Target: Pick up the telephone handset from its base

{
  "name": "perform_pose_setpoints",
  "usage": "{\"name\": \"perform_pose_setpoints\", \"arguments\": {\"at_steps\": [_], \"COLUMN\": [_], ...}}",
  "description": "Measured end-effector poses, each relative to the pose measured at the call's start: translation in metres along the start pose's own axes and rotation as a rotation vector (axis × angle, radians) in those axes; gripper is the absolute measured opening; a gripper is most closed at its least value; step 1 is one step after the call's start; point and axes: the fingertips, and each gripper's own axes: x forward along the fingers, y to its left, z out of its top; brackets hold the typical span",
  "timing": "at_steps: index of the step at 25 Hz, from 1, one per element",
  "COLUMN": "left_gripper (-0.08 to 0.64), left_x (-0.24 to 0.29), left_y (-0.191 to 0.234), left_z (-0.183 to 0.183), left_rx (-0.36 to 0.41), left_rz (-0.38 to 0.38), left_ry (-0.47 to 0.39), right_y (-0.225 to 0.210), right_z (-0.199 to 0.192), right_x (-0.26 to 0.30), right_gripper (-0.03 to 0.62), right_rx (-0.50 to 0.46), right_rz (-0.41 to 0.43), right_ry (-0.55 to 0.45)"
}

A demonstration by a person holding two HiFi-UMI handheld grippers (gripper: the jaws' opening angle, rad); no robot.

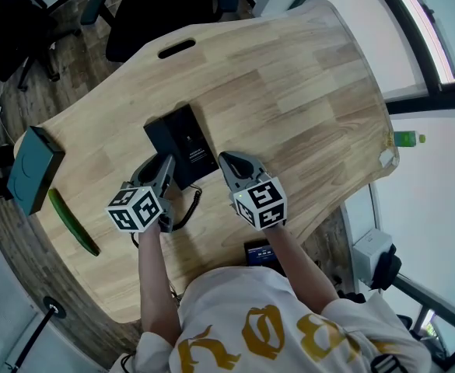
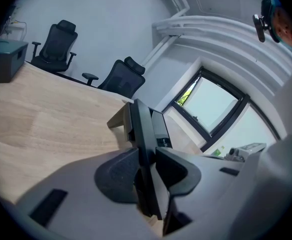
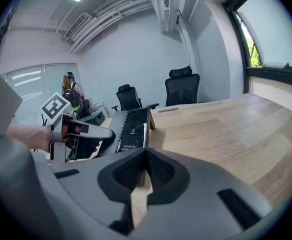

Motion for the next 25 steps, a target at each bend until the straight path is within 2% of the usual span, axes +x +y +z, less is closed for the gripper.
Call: {"name": "perform_pose_setpoints", "arguments": {"at_steps": [8,14,21,25], "left_gripper": [0.1,0.084,0.081,0.08], "left_x": [-0.007,-0.014,-0.018,-0.018], "left_y": [0.002,0.005,0.005,0.005], "left_z": [-0.006,-0.01,-0.014,-0.014], "left_rx": [-0.068,-0.23,-0.294,-0.301], "left_rz": [0.005,-0.035,-0.063,-0.07], "left_ry": [0.049,0.06,0.062,0.044], "right_y": [-0.004,0.0,0.003,0.004], "right_z": [-0.001,0.002,0.002,0.002], "right_x": [-0.005,-0.006,-0.011,-0.014], "right_gripper": [0.006,0.006,0.006,0.006], "right_rx": [0.003,0.0,-0.014,-0.013], "right_rz": [-0.006,0.004,0.012,0.016], "right_ry": [-0.003,-0.01,-0.013,-0.015]}}
